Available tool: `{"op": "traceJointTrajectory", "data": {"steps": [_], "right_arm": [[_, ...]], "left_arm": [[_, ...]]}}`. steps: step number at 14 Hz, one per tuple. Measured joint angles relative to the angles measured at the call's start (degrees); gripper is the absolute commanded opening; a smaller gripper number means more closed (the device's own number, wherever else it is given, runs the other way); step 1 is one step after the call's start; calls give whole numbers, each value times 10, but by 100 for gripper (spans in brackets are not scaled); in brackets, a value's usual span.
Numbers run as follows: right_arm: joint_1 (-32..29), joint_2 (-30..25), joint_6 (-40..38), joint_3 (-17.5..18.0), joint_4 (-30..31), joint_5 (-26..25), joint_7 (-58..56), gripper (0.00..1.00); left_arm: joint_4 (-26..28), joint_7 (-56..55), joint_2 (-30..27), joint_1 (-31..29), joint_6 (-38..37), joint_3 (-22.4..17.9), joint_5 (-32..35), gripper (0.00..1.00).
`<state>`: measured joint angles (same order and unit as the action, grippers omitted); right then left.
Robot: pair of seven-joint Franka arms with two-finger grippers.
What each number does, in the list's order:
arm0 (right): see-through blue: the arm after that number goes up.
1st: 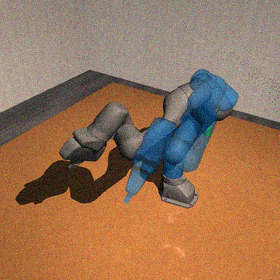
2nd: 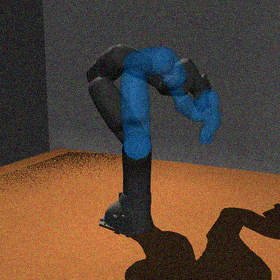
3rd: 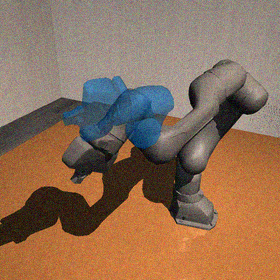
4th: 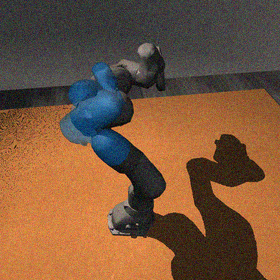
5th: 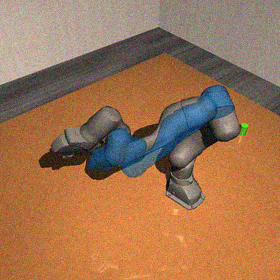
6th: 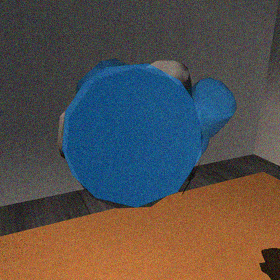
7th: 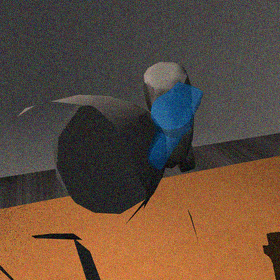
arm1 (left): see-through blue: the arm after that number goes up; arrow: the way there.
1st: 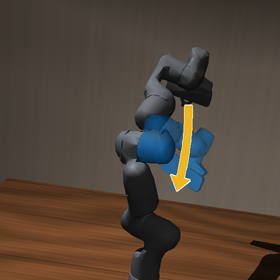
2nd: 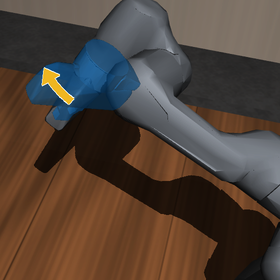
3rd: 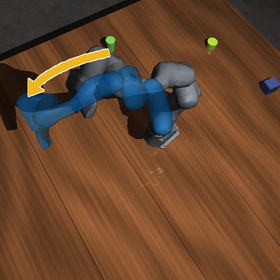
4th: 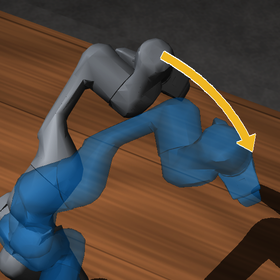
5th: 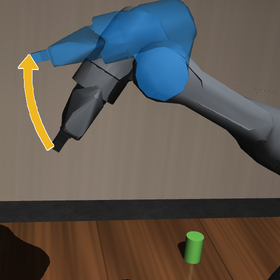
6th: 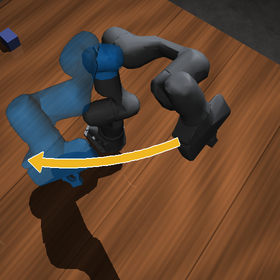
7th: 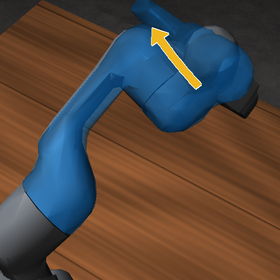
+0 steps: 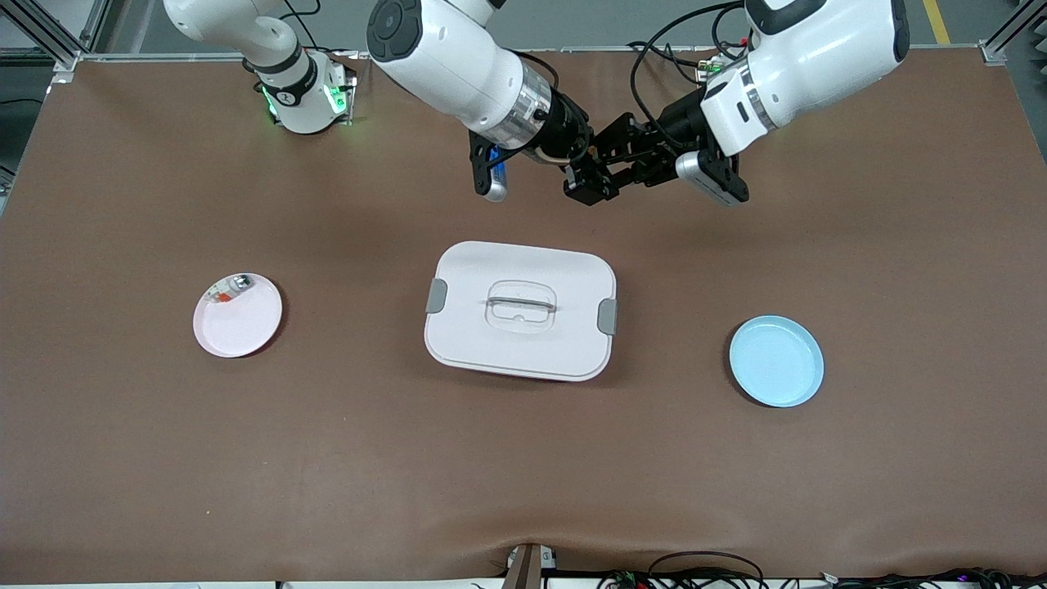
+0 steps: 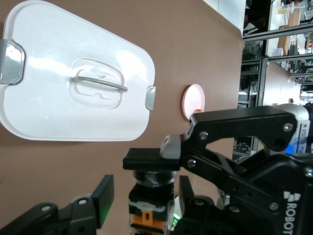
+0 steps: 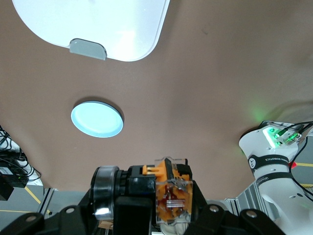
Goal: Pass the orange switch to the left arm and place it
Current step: 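Close the left gripper on the switch while the right gripper releases it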
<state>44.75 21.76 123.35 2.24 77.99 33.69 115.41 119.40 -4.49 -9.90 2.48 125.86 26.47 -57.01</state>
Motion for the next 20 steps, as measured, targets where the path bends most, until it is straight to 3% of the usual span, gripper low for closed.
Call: {"op": "traceJointTrajectory", "data": {"steps": [5,8,10,11,12,13,20], "right_arm": [[0,1,0,0,-1,3,0,24],[0,1,0,0,-1,4,0,25],[0,2,0,0,-1,4,0,40],[0,2,0,0,-1,4,0,52],[0,2,1,0,-1,4,0,88],[1,2,2,0,-1,4,0,100],[1,2,2,-1,-3,4,0,100]], "left_arm": [[1,3,0,0,2,3,-12,0],[2,3,0,0,2,3,-12,0],[2,3,0,0,2,3,-12,0],[2,4,0,0,2,3,-12,0],[2,6,0,0,2,3,-12,0],[2,9,0,-1,2,3,-12,0],[5,38,0,-31,3,2,90,0]]}}
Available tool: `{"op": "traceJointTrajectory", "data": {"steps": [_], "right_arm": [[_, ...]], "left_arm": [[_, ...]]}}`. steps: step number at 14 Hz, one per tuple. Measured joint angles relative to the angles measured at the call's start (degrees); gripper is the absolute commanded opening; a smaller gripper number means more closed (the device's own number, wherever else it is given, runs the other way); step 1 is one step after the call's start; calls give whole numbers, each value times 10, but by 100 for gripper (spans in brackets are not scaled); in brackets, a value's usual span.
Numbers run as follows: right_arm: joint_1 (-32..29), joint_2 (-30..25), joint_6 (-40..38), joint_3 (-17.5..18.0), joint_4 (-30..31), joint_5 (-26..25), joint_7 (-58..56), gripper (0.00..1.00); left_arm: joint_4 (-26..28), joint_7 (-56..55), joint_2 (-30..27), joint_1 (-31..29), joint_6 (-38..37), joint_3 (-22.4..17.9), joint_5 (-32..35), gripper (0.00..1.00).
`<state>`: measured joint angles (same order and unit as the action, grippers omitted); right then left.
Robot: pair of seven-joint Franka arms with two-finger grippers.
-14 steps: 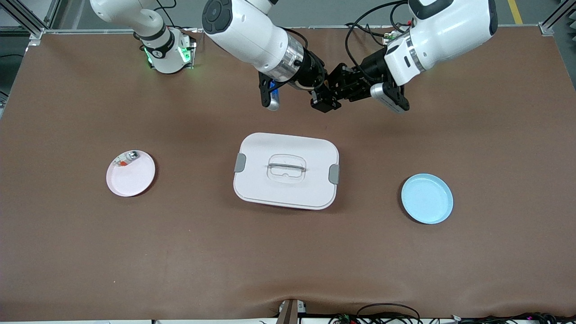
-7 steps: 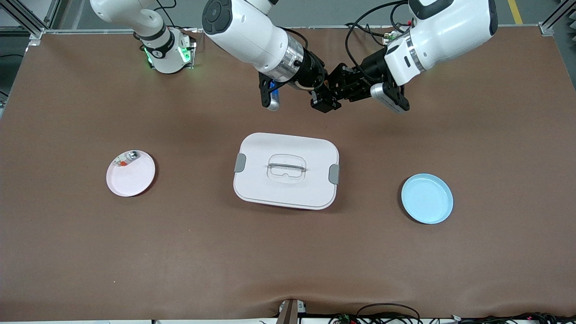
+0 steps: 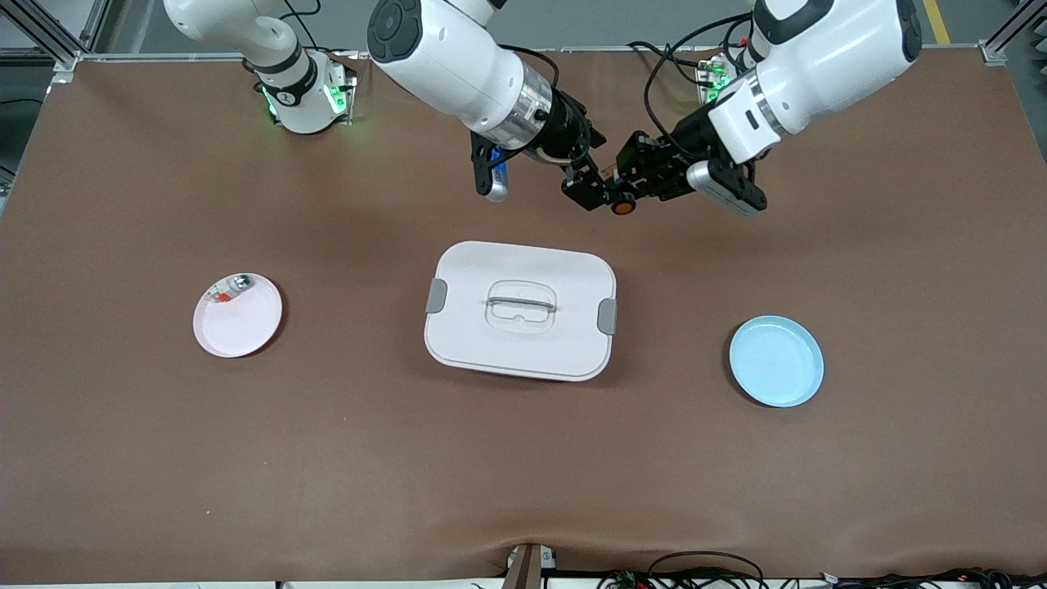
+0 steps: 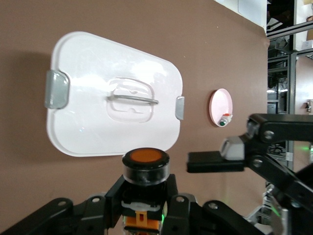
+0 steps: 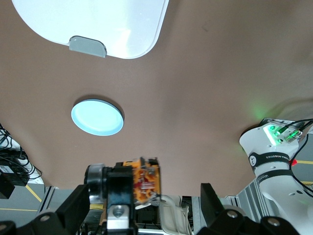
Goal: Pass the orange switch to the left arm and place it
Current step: 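Close the left gripper on the switch while the right gripper releases it, then carry the switch with the left gripper while the right gripper withdraws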
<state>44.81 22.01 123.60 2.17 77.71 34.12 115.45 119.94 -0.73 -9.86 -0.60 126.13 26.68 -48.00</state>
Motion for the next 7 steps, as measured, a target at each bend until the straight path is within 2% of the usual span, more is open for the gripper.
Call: {"op": "traceJointTrajectory", "data": {"steps": [3,7], "right_arm": [[0,0,0,-5,-6,0,0,100],[-13,-11,-14,-14,-21,-1,-3,100]], "left_arm": [[4,45,10,-30,-2,0,62,0],[6,135,55,-77,-2,-1,169,0]]}}
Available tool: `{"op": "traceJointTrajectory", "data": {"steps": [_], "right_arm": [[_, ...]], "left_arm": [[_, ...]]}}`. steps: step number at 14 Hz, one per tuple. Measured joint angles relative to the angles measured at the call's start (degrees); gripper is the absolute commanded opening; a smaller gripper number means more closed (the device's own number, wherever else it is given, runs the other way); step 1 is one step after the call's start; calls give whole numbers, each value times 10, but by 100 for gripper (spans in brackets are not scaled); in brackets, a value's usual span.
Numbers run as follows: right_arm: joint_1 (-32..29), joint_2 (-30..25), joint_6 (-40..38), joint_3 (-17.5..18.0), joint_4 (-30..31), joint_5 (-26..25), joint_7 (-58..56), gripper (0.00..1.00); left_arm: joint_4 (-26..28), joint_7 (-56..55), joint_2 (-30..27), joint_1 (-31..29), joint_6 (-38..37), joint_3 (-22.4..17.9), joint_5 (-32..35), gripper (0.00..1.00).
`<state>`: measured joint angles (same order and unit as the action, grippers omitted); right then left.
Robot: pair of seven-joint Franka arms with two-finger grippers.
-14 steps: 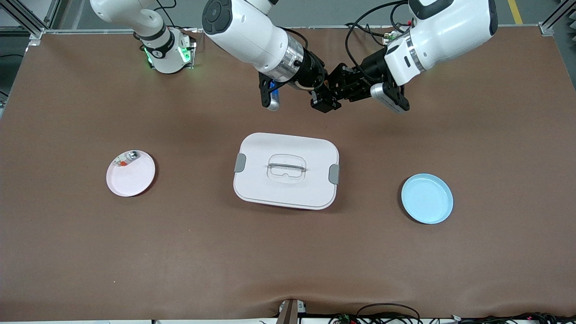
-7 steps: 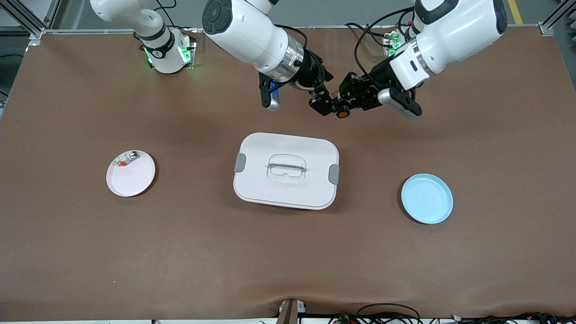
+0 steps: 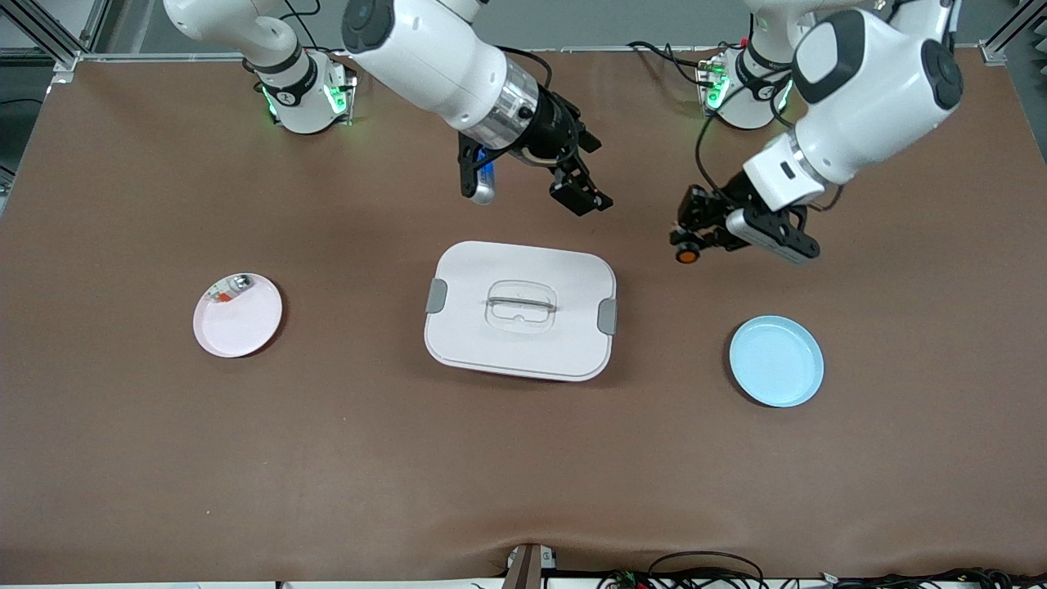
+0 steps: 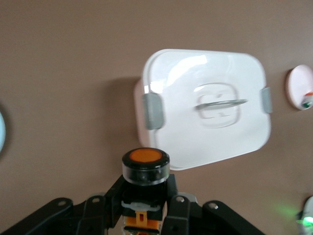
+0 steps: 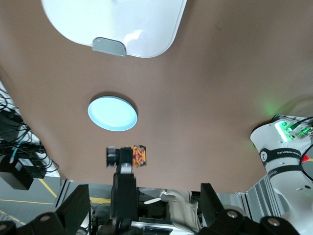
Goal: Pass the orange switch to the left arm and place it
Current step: 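Carry the switch with the left gripper while the right gripper withdraws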
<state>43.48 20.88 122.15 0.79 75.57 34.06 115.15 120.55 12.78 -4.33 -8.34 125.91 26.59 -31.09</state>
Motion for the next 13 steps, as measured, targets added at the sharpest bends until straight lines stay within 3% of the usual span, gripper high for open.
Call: {"op": "traceJointTrajectory", "data": {"steps": [4,8,13], "right_arm": [[-27,-42,-92,-2,-4,-6,-68,100],[-60,-91,-220,-4,-3,-73,-178,100],[-124,-161,-265,-7,79,-86,-377,100]], "left_arm": [[0,113,44,-50,-2,0,87,0],[-24,162,104,-71,-1,-1,206,0],[-64,236,188,-73,20,-2,329,0]]}}
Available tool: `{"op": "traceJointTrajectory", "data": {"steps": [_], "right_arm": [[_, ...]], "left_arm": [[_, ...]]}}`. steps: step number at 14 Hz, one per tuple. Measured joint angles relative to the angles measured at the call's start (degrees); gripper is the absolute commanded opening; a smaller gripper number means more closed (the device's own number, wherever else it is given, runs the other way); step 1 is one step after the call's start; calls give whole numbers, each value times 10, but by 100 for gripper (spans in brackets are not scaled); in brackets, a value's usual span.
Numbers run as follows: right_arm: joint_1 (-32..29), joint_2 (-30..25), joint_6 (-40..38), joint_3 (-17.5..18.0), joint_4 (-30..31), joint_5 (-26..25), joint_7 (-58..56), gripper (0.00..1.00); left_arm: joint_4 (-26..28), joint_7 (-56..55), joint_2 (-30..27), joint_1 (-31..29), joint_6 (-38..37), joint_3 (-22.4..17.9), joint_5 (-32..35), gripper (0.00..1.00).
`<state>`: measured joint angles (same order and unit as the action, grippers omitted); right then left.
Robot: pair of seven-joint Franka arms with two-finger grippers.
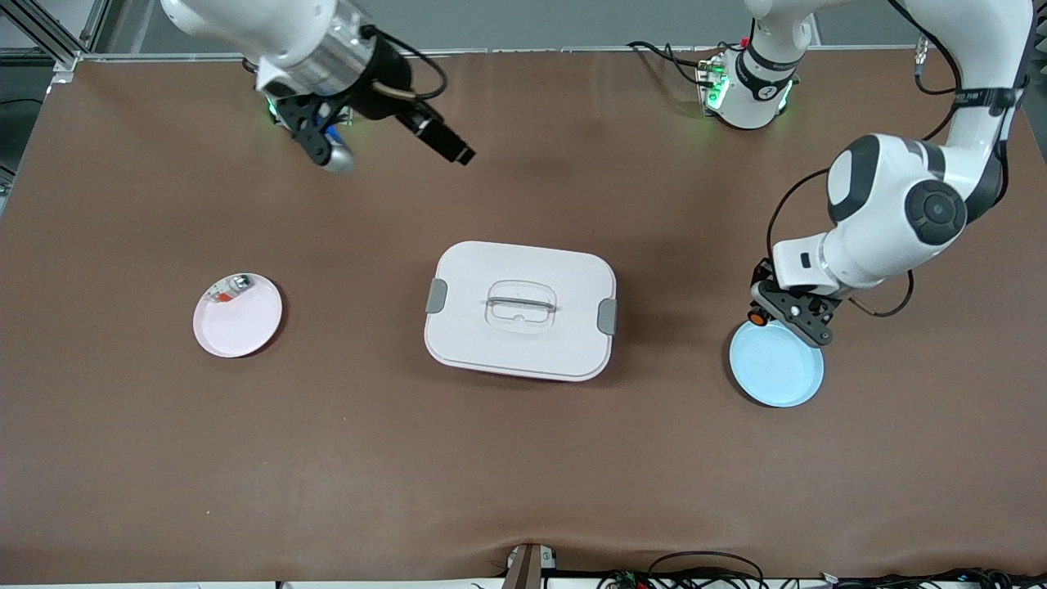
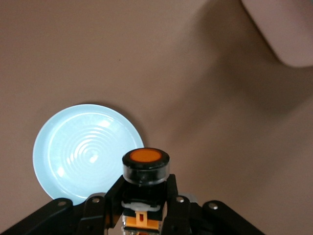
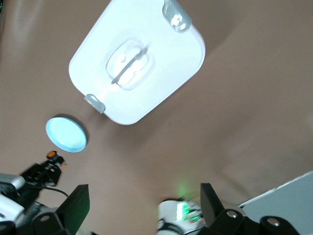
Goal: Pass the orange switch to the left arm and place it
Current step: 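Carry the switch with the left gripper while the right gripper withdraws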
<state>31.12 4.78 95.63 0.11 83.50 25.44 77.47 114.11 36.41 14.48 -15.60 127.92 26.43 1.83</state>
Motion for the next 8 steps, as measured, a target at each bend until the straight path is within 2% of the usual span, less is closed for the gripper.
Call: {"op": "traceJointTrajectory", "data": {"steps": [2,8], "right_arm": [[-29,-21,-22,-1,29,-5,-77,100],[-141,-44,-112,-3,46,-90,-362,100]], "left_arm": [[-1,49,30,-8,31,-1,29,0],[-3,188,111,-52,121,-2,137,0]]}}
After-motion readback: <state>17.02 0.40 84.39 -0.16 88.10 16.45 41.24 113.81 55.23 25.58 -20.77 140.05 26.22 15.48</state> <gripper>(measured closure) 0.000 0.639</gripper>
